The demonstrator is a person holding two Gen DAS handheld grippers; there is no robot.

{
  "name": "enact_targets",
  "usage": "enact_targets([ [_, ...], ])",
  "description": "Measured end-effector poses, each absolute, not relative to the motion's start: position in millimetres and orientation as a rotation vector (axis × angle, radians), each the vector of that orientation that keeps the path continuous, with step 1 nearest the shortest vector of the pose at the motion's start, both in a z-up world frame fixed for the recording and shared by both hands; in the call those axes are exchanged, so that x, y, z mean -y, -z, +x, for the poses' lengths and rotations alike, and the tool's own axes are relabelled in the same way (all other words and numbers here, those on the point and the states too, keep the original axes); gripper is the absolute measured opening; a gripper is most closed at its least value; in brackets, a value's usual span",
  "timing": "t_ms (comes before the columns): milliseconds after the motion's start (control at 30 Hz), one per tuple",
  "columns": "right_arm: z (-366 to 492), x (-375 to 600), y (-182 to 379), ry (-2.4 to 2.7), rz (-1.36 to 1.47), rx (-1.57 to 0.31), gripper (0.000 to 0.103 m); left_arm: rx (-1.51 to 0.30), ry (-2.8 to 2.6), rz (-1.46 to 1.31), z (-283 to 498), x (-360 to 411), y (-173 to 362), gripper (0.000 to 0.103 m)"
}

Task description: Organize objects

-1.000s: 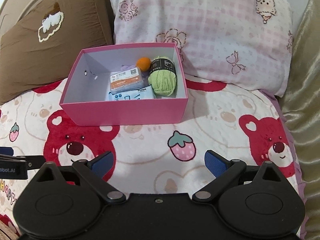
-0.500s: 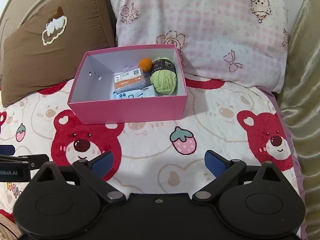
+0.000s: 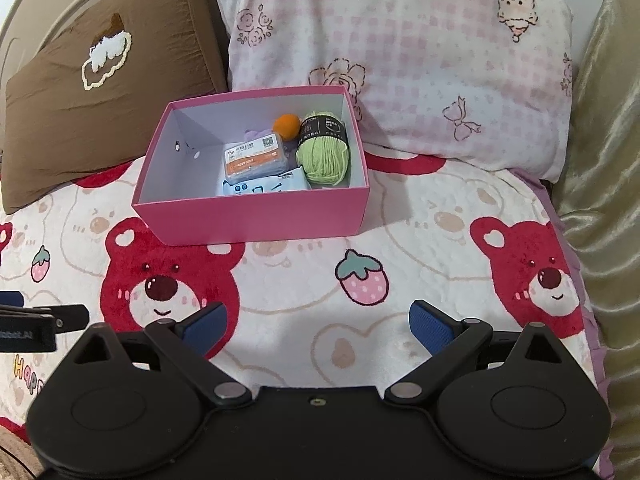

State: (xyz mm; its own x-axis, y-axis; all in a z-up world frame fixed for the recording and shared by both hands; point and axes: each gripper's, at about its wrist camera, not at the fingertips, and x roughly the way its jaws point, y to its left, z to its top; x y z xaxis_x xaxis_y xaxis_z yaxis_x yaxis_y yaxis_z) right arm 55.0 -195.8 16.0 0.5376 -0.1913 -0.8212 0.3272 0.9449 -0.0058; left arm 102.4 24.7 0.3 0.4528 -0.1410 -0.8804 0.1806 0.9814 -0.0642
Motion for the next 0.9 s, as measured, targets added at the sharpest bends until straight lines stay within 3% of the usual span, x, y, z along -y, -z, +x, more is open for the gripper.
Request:
enact_targets([
  [433,44,202,-20,0.329,0.137,-0.942,0.099,-1.036,0.144,0.158,89,-10,-3,0.103],
  [900,30,206,-11,0.299,0.146,-0.971,0.099,-1.049,0.153,0.090,86,-7,-4,0.103],
])
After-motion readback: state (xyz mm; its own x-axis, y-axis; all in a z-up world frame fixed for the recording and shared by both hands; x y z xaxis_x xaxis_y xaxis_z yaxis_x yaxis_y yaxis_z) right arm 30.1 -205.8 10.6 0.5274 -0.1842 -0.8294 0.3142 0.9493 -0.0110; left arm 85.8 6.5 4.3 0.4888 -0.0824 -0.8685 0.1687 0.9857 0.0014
